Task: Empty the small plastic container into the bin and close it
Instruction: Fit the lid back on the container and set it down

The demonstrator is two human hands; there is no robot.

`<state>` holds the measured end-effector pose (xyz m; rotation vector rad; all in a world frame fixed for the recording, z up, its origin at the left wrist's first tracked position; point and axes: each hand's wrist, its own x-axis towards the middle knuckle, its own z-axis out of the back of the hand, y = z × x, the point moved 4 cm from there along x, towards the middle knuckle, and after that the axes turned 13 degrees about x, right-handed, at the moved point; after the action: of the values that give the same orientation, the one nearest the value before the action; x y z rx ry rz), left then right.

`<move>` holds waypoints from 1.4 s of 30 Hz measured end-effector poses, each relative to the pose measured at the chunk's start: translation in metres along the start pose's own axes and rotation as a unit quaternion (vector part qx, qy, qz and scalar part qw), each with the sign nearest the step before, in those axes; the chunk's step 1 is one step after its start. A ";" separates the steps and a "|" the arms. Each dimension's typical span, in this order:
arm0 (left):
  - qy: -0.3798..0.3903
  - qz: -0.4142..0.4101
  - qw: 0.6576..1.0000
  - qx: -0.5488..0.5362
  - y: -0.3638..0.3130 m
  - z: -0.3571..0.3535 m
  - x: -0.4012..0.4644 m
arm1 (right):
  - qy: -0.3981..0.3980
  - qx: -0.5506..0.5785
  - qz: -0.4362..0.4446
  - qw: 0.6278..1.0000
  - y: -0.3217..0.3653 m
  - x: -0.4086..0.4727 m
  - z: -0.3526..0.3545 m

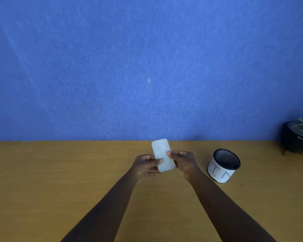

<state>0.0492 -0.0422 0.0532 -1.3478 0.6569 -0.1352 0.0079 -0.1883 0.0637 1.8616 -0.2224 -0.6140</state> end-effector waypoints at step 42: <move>-0.110 0.100 0.988 -0.044 0.039 0.032 0.009 | -0.015 -0.043 -0.082 0.996 -0.037 0.025 -0.002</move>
<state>0.0623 -0.0098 0.0159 -1.3492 0.6134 0.2043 0.0245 -0.1836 0.0226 1.8007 -0.0609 -0.7525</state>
